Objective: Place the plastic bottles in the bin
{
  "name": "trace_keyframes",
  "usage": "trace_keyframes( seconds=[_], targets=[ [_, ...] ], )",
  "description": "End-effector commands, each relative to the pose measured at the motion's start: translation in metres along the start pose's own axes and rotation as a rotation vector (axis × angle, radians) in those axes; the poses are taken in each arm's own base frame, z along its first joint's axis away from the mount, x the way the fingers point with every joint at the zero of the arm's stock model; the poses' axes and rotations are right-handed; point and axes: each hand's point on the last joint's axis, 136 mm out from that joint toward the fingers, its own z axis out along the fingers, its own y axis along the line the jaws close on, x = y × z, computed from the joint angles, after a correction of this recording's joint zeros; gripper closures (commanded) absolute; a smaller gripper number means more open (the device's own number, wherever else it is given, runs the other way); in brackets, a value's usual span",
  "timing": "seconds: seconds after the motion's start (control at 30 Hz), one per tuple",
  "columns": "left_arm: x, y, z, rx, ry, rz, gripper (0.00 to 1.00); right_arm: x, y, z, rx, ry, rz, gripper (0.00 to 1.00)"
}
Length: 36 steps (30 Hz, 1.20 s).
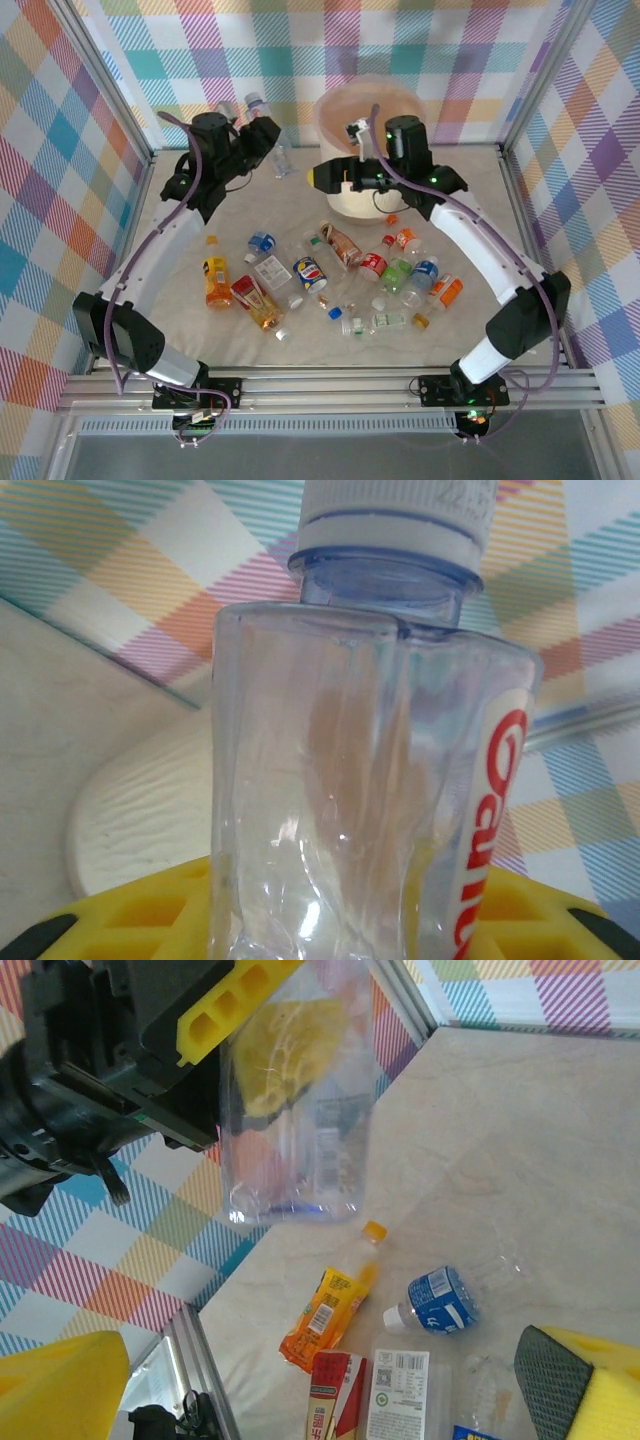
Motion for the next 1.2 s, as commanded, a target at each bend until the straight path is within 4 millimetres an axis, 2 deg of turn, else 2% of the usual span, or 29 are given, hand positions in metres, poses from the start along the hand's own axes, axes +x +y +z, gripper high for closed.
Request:
trace_keyframes(
  seconds=[0.0, 0.17, 0.37, 0.5, 0.67, 0.77, 0.83, 0.93, 0.97, 1.1, 1.17],
  targets=[
    [0.006, -0.039, -0.001, 0.119, 0.037, -0.003, 0.74, -0.022, 0.014, 0.008, -0.039, -0.046, -0.09, 0.0],
    [0.016, -0.046, 0.002, 0.14, 0.07, -0.016, 0.74, -0.026, 0.014, 0.03, -0.057, -0.036, -0.111, 0.02],
    [0.026, -0.054, 0.001, 0.17, 0.105, -0.037, 0.74, -0.03, 0.007, 0.047, -0.053, -0.04, -0.111, 0.1],
    [0.032, -0.055, 0.002, 0.172, 0.12, -0.043, 0.73, -0.035, 0.008, 0.052, -0.066, -0.052, -0.114, 0.2],
    [0.035, -0.054, 0.005, 0.172, 0.134, -0.055, 0.68, -0.037, 0.008, 0.052, -0.068, -0.064, -0.116, 0.43],
    [0.034, -0.055, 0.006, 0.174, 0.131, -0.055, 0.52, -0.037, 0.005, 0.05, -0.046, -0.071, -0.123, 0.54],
    [0.032, -0.059, 0.004, 0.181, 0.125, -0.047, 0.32, -0.036, 0.0, 0.047, -0.009, -0.078, -0.129, 0.62],
    [0.025, -0.065, -0.004, 0.18, 0.103, -0.013, 0.03, -0.038, -0.007, 0.04, 0.061, -0.092, -0.147, 0.65],
    [0.022, -0.067, -0.008, 0.176, 0.091, -0.001, 0.0, -0.038, -0.01, 0.038, 0.086, -0.095, -0.153, 0.66],
    [0.006, -0.072, -0.035, 0.158, 0.005, 0.069, 0.0, -0.046, -0.019, 0.022, 0.199, -0.117, -0.182, 0.67],
    [0.0, -0.068, -0.048, 0.13, -0.036, 0.095, 0.0, -0.052, -0.028, 0.013, 0.282, -0.13, -0.189, 0.67]
  ],
)
